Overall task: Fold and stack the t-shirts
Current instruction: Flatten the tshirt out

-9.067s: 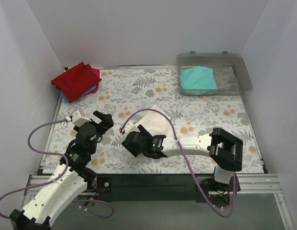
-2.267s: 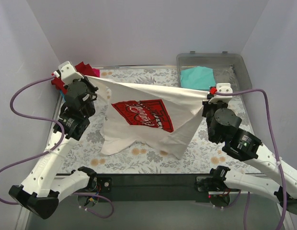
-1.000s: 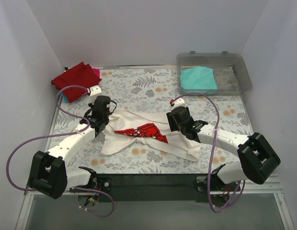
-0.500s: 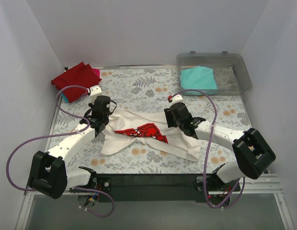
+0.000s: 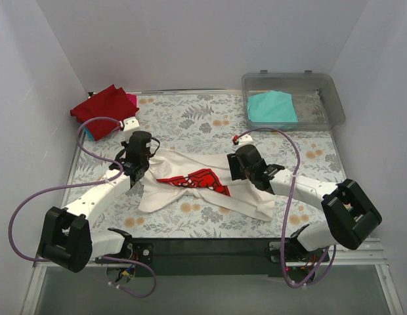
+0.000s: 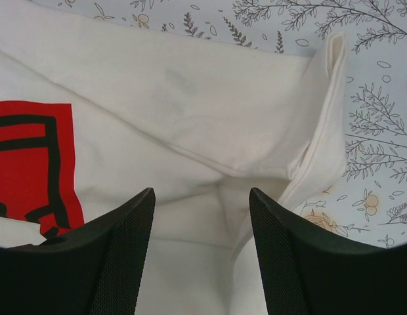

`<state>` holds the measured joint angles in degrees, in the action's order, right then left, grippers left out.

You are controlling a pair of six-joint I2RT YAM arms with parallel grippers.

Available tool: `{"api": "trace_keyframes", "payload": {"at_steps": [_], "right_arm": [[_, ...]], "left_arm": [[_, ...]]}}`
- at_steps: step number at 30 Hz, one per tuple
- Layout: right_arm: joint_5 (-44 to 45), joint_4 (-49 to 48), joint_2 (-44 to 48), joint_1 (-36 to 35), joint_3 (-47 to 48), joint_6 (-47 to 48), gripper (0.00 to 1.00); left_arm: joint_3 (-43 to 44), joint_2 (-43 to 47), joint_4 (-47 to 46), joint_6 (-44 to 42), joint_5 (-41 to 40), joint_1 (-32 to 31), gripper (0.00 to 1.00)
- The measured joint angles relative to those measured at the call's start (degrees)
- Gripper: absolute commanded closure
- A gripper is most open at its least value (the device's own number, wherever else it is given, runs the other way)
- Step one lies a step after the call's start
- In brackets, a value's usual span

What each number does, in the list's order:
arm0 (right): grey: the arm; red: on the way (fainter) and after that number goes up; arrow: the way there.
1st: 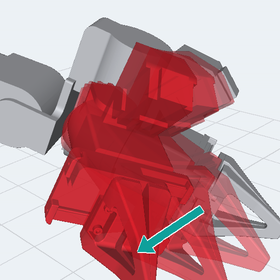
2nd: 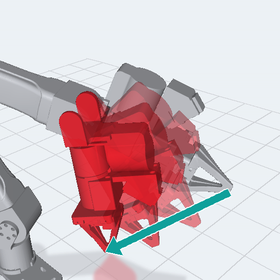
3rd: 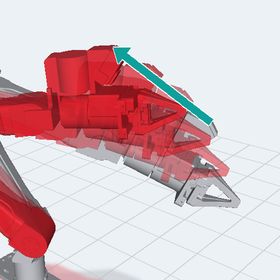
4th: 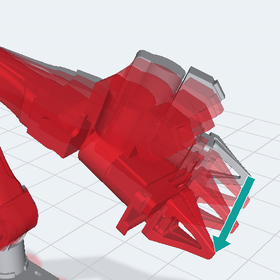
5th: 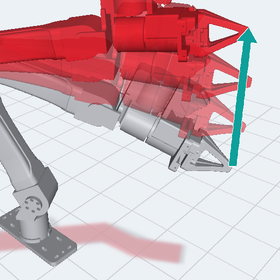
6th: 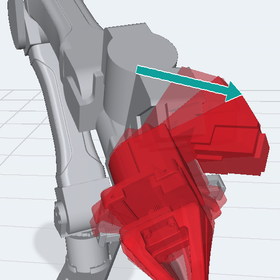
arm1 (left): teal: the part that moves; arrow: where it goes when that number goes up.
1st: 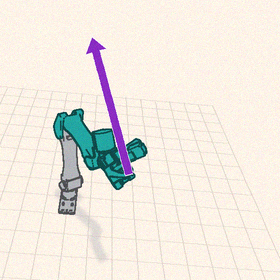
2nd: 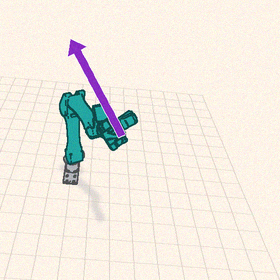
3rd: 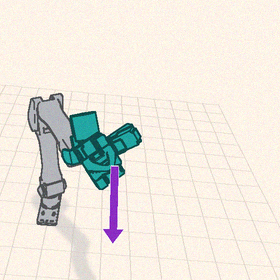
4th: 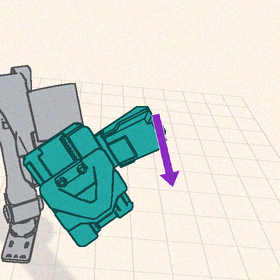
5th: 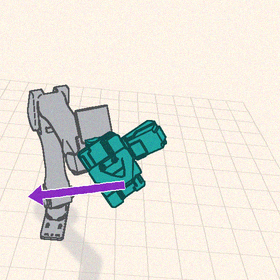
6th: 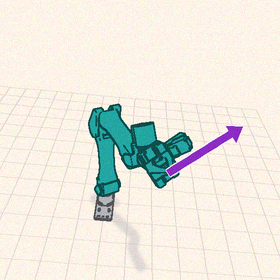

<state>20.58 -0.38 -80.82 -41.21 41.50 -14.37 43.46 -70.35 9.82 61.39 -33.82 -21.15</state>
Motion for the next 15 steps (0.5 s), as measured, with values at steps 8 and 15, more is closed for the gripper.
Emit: {"api": "trace_keyframes", "payload": {"at_steps": [8, 15], "right_arm": [[0.8, 0.4, -2.3, 0.6, 0.0, -0.5, 0.45], [1.7, 0.9, -6.4, 3.7, 2.3, -0.4, 0.45]], "left_arm": [[0.0, 0.0, 0.0, 0.0, 0.1, 0.0, 1.00], [0.0, 0.0, 0.0, 0.0, 0.2, 0.0, 1.00]]}}
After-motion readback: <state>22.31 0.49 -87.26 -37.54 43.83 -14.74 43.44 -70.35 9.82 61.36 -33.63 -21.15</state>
